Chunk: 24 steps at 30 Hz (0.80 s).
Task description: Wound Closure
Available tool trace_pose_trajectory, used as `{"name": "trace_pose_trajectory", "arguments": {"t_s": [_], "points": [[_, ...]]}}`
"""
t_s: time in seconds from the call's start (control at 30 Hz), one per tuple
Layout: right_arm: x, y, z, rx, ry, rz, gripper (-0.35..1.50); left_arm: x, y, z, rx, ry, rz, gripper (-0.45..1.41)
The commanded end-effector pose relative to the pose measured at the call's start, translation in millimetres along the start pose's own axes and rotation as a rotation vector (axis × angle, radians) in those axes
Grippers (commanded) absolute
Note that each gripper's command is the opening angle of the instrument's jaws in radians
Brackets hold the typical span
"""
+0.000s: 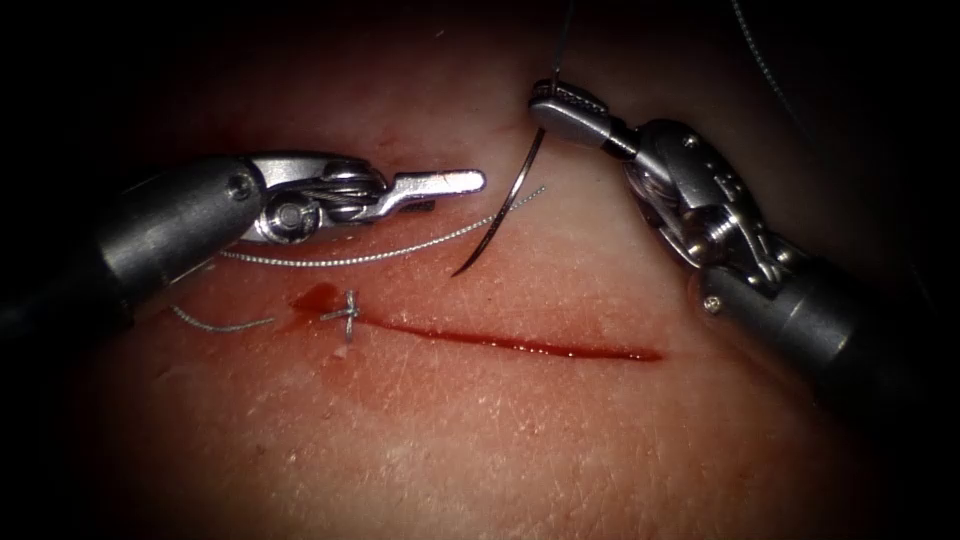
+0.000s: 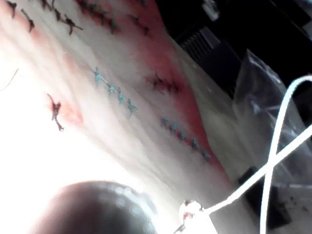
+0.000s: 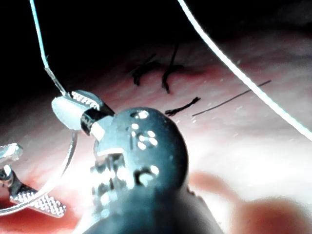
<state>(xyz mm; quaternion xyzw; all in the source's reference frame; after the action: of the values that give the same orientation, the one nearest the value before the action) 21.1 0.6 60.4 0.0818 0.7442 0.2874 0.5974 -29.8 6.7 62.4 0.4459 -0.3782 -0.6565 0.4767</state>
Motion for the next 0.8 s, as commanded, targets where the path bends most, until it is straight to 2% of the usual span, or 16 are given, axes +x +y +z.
{"name": "trace_pose_trajectory", "arguments": {"t_s": [0.03, 0.13, 0.27, 0.3, 0.4, 0.47, 0.5, 0.53, 0.57, 0.63, 0.67, 0.7, 0.8], "points": [[0.2, -1.2, 3.2, 0.061, 0.008, -0.036, -0.35, -0.8, -0.9, 0.2, 0.057, 0.043, -0.033, 0.78], [-0.3, -1.9, 4.3, 0.086, 0.014, -0.065, -0.35, -0.4, -1.2, 0.1, 0.071, 0.102, -0.105, 0.74], [-0.2, -1.7, 4.1, 0.084, 0.015, -0.074, -0.35, 0.0, -1.3, 0.2, 0.071, 0.128, -0.113, 0.64], [-0.2, -1.7, 4.0, 0.086, 0.015, -0.073, -0.35, 0.0, -1.2, 0.1, 0.071, 0.134, -0.11, 0.42], [-0.1, -1.4, 3.5, 0.087, 0.015, -0.073, -0.35, 0.0, -1.2, 0.0, 0.071, 0.14, -0.096, 0.51], [0.1, -1.1, 3.0, 0.081, 0.015, -0.071, -0.35, 0.1, -1.1, -0.3, 0.073, 0.145, -0.094, 0.46], [0.2, -1.0, 2.8, 0.08, 0.015, -0.071, -0.35, 0.1, -1.0, -0.3, 0.073, 0.145, -0.093, 0.22], [0.3, -0.9, 2.5, 0.076, 0.015, -0.07, -0.35, 0.0, -1.0, -0.4, 0.072, 0.144, -0.098, 0.14], [0.4, -0.7, 2.1, 0.076, 0.015, -0.069, -0.35, 0.0, -0.9, -0.7, 0.074, 0.149, -0.091, 0.09], [0.6, -0.4, 1.6, 0.074, 0.015, -0.068, -0.35, -0.1, -0.6, -0.9, 0.076, 0.15, -0.07, 0.14], [0.6, -0.4, 1.5, 0.075, 0.015, -0.067, -0.35, -0.1, -0.6, -0.9, 0.076, 0.152, -0.07, -0.1], [0.6, -0.3, 1.5, 0.075, 0.015, -0.067, -0.35, 0.0, -0.4, -1.0, 0.077, 0.156, -0.068, -0.45], [0.5, -0.4, 1.6, 0.075, 0.015, -0.068, -0.35, 0.2, -0.4, -1.1, 0.082, 0.164, -0.065, -0.45]]}}
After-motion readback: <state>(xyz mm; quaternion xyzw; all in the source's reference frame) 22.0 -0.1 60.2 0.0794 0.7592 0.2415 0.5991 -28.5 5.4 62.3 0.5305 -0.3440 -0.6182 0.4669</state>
